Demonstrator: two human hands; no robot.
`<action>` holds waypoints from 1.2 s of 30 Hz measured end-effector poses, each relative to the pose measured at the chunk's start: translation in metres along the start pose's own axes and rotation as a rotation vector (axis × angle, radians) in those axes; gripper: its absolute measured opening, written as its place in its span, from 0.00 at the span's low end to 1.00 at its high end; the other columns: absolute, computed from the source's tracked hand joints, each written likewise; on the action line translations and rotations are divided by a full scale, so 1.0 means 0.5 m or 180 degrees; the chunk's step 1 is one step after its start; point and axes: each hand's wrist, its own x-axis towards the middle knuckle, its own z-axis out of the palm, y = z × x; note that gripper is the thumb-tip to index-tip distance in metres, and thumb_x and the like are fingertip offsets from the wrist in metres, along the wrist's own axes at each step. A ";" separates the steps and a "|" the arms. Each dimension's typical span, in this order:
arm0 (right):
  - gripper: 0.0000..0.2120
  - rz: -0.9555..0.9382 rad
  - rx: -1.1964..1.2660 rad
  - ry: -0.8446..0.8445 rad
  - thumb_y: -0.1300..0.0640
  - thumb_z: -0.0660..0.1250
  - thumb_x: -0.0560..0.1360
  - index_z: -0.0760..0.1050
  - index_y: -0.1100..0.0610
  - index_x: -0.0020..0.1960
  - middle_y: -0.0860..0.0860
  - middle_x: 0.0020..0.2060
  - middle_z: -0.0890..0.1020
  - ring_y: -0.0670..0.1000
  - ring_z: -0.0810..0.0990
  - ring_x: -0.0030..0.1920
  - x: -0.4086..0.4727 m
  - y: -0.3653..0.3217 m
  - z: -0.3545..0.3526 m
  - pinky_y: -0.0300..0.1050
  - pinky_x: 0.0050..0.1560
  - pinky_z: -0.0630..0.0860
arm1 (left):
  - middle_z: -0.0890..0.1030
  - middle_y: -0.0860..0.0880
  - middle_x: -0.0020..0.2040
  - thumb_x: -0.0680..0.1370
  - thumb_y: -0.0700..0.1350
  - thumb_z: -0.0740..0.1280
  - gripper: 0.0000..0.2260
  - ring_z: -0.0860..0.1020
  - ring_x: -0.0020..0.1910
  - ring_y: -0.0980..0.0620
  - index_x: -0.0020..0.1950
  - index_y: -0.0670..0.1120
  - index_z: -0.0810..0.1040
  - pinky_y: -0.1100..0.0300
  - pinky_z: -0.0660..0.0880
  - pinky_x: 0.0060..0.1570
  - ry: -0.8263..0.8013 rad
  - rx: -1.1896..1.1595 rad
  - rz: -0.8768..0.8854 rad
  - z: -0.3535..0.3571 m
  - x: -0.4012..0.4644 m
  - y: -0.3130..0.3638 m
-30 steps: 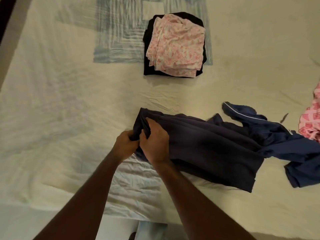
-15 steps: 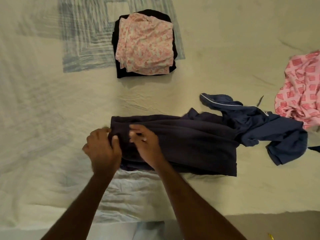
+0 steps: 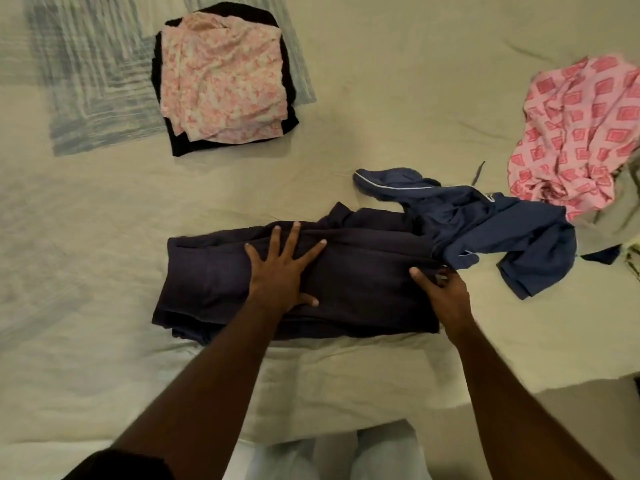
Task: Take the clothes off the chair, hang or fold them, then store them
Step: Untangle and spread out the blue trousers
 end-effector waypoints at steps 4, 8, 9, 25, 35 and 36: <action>0.22 -0.0098 0.0808 -0.0728 0.52 0.77 0.74 0.79 0.55 0.65 0.48 0.57 0.85 0.49 0.84 0.57 -0.002 -0.011 -0.013 0.51 0.63 0.79 | 0.25 0.50 0.79 0.63 0.77 0.68 0.57 0.31 0.79 0.38 0.74 0.69 0.27 0.20 0.45 0.66 -0.0064 0.0034 -0.0024 0.004 0.001 -0.004; 0.16 0.0037 0.1426 -0.1070 0.56 0.72 0.78 0.79 0.55 0.65 0.53 0.60 0.85 0.53 0.84 0.59 -0.044 -0.038 -0.042 0.50 0.60 0.80 | 0.25 0.48 0.78 0.62 0.78 0.69 0.59 0.29 0.78 0.36 0.73 0.69 0.25 0.20 0.43 0.66 -0.0159 0.0049 -0.0103 0.003 -0.003 0.012; 0.15 0.0005 0.1519 -0.0998 0.57 0.70 0.79 0.79 0.57 0.65 0.54 0.59 0.85 0.55 0.84 0.59 -0.059 -0.054 -0.054 0.51 0.59 0.80 | 0.24 0.47 0.78 0.61 0.78 0.69 0.60 0.29 0.77 0.35 0.73 0.69 0.25 0.20 0.42 0.66 -0.0205 0.0063 -0.0110 0.002 -0.005 0.023; 0.13 -0.1403 0.0933 -0.1499 0.64 0.70 0.78 0.78 0.56 0.62 0.47 0.50 0.86 0.45 0.84 0.50 -0.337 -0.300 0.115 0.39 0.52 0.79 | 0.70 0.51 0.73 0.73 0.65 0.67 0.30 0.63 0.75 0.45 0.72 0.57 0.70 0.38 0.58 0.68 0.1794 -0.1786 -0.0729 -0.003 -0.114 -0.038; 0.36 -0.1531 -0.1393 -0.2538 0.55 0.64 0.82 0.48 0.44 0.82 0.56 0.61 0.78 0.57 0.80 0.59 -0.353 -0.263 0.459 0.53 0.60 0.76 | 0.84 0.44 0.49 0.71 0.78 0.59 0.35 0.82 0.48 0.45 0.55 0.49 0.79 0.47 0.80 0.51 0.0537 -0.4318 -0.2061 0.026 -0.194 -0.219; 0.34 -0.1332 -0.0901 -0.2711 0.58 0.63 0.82 0.51 0.44 0.82 0.54 0.55 0.81 0.54 0.82 0.53 -0.347 -0.265 0.447 0.51 0.56 0.78 | 0.83 0.46 0.49 0.69 0.78 0.62 0.34 0.82 0.48 0.46 0.54 0.49 0.78 0.46 0.81 0.51 0.0490 -0.4118 -0.1948 0.021 -0.194 -0.212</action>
